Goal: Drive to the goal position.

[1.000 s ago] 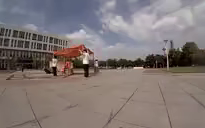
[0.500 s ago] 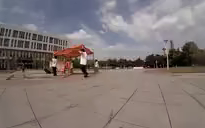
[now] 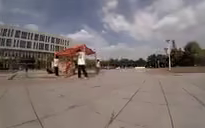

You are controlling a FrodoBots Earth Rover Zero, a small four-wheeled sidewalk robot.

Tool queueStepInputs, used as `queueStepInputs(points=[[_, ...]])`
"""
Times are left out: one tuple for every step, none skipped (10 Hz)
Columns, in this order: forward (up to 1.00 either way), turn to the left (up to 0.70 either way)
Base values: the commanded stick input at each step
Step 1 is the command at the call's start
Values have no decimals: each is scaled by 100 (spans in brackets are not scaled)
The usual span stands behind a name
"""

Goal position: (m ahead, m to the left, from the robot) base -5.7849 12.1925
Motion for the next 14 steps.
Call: queueStepInputs(points=[[0, 11], [0, 43], [0, 100], [0, 100], [0, 100], [0, 100], [0, 100], [0, 93], [-4, 32], [0, 100], [0, 100], [0, 100], [0, 100], [0, 100]])
